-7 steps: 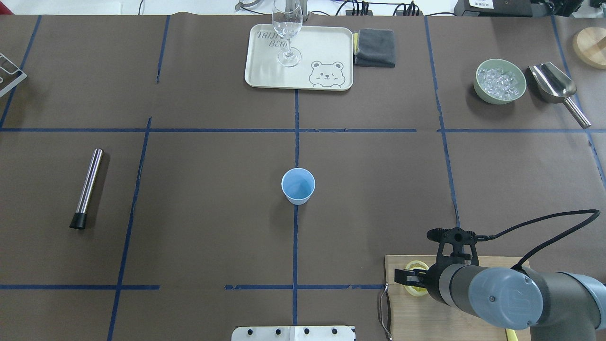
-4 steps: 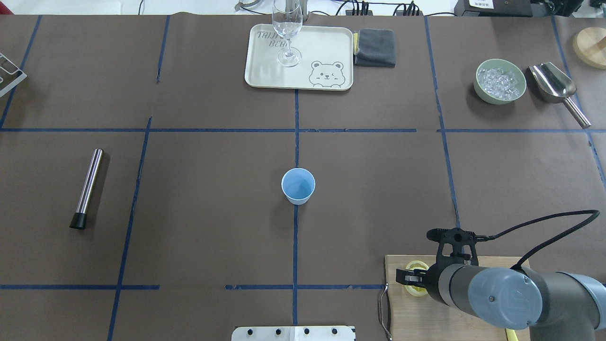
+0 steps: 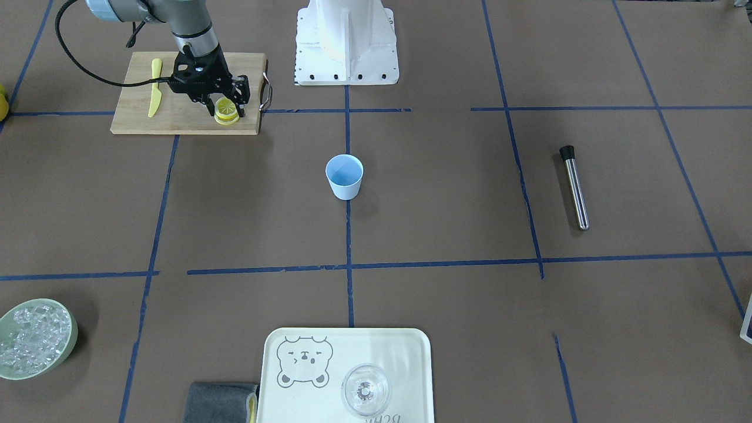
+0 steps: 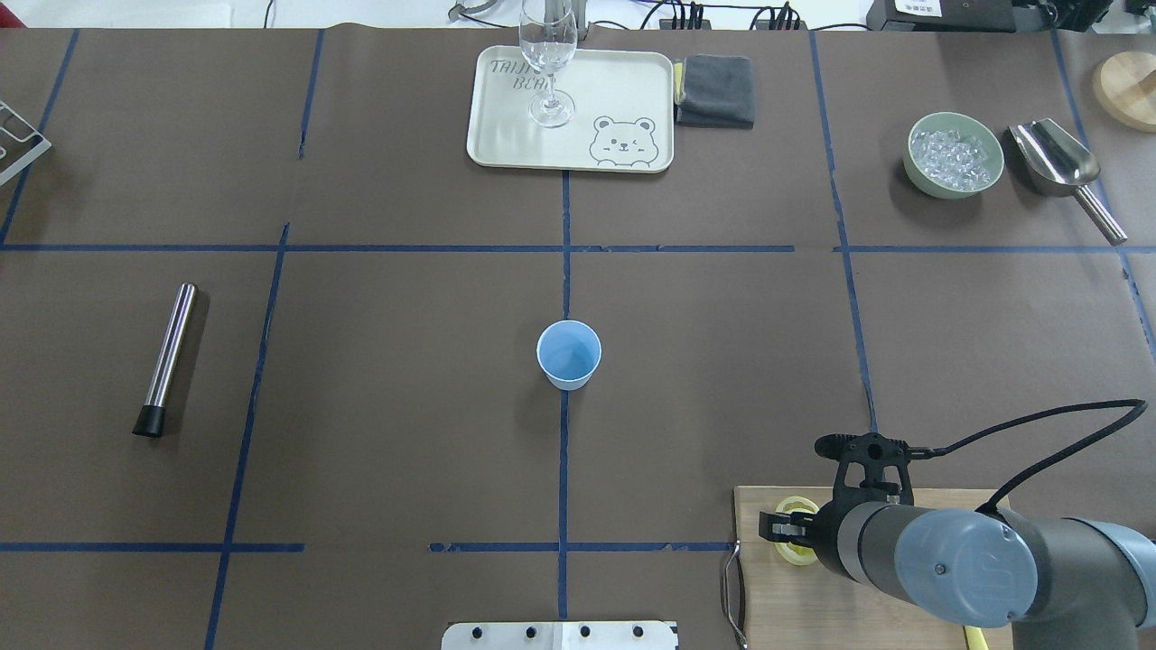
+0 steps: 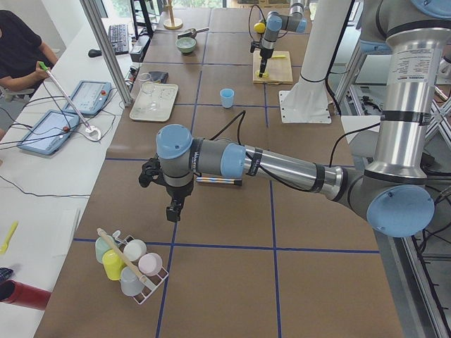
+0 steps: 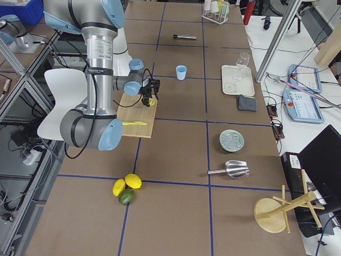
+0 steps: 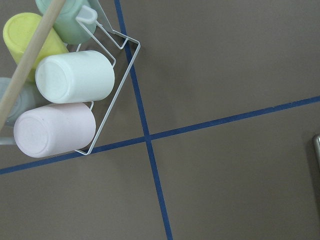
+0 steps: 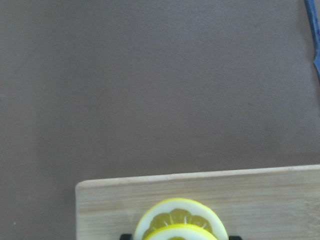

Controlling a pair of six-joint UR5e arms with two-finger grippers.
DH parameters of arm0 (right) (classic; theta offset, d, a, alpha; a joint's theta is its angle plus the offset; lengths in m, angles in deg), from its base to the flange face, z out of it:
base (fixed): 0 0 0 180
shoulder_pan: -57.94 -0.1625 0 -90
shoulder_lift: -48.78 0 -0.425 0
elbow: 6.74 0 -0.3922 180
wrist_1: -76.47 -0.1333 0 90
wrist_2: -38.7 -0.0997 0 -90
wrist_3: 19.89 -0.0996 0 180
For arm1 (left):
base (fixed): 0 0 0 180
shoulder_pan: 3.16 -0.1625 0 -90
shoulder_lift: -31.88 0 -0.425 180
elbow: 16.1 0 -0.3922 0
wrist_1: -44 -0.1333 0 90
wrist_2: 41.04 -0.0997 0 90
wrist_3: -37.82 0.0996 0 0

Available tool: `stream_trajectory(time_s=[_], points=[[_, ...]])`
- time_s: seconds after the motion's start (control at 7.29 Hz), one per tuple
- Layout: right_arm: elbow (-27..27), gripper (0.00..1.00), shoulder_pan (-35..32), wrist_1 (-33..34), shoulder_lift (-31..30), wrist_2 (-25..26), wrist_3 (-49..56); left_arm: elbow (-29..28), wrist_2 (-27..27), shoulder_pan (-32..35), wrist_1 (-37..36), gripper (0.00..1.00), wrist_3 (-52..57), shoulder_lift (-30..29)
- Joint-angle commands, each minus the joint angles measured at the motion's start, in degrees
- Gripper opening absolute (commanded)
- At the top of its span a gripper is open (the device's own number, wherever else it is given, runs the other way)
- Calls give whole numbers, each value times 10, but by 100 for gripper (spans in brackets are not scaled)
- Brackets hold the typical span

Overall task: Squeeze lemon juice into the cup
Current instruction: 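Lower the right gripper and close it on the lemon slice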

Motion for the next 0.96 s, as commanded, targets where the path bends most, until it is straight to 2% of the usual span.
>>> stream_trajectory(time_s=[0.0, 0.82], points=[[3, 65, 0, 0, 0, 0, 0, -1, 0, 0, 0, 100, 0, 0], [25, 66, -5, 2, -9, -5, 0, -1, 0, 0, 0, 100, 0, -1]])
